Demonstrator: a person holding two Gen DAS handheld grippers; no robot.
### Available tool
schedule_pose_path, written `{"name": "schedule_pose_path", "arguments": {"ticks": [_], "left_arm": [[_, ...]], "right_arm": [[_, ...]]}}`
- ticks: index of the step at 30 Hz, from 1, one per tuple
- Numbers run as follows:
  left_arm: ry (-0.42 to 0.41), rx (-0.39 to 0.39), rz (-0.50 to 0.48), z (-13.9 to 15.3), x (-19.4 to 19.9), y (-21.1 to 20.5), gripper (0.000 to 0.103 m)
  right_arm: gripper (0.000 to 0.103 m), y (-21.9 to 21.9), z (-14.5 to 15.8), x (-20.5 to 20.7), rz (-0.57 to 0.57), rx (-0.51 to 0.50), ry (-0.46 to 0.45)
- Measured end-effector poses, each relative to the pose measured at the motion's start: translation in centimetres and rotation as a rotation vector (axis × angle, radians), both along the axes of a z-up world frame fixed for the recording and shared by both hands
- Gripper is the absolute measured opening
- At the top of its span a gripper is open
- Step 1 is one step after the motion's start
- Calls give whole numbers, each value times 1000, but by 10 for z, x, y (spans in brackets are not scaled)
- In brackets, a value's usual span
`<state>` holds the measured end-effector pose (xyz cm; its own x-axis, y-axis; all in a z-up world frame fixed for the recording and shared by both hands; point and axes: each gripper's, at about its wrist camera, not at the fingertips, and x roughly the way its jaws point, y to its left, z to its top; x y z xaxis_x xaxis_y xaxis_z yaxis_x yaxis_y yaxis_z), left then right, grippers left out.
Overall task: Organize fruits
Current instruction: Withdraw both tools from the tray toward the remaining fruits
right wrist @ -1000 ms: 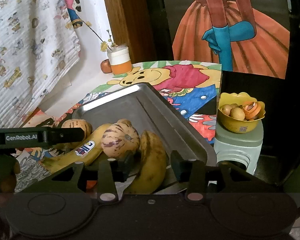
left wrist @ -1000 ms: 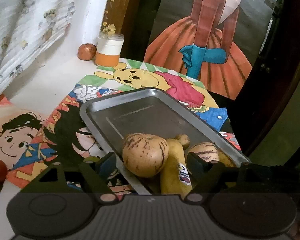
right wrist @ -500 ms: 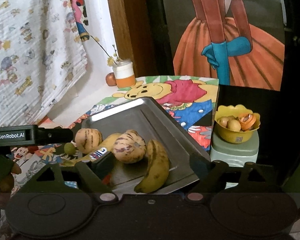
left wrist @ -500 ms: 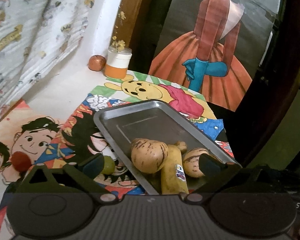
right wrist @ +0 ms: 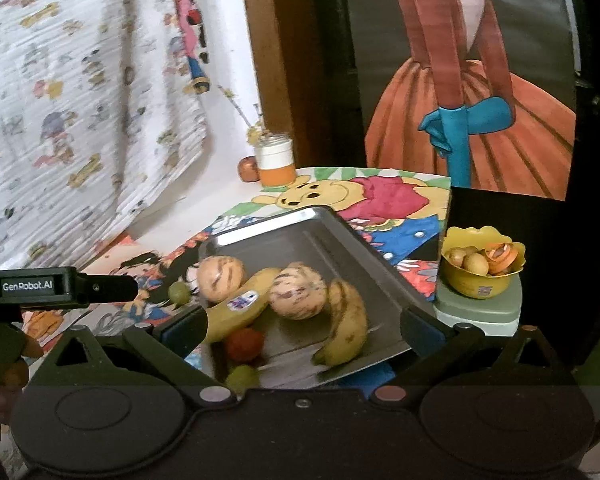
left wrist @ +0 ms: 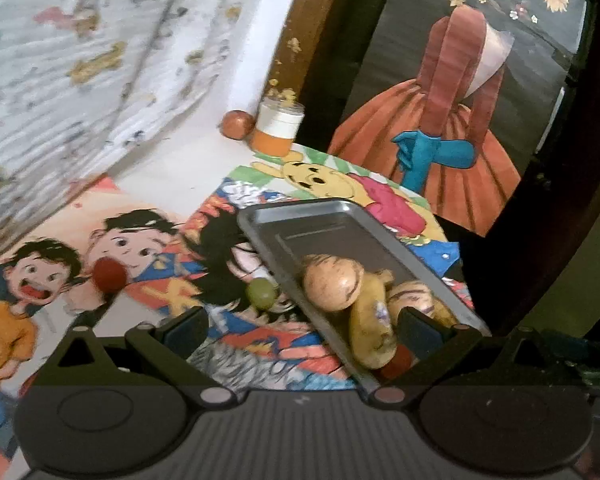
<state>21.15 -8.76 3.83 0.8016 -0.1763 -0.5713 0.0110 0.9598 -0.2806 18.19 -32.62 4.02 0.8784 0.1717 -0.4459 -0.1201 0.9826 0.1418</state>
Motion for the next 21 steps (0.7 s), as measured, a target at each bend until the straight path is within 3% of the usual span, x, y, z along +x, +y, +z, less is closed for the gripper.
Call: {"name": "schedule_pose_path", "arguments": {"ticks": [9,21], "left_arm": [[-17,78,24,1,-45,13,103],[22,95,25,-11,-99,33,103]], "right_arm": [[102,26,1,-28,57,-41,16],[102,62,-13,-65,117,-74,86]]}}
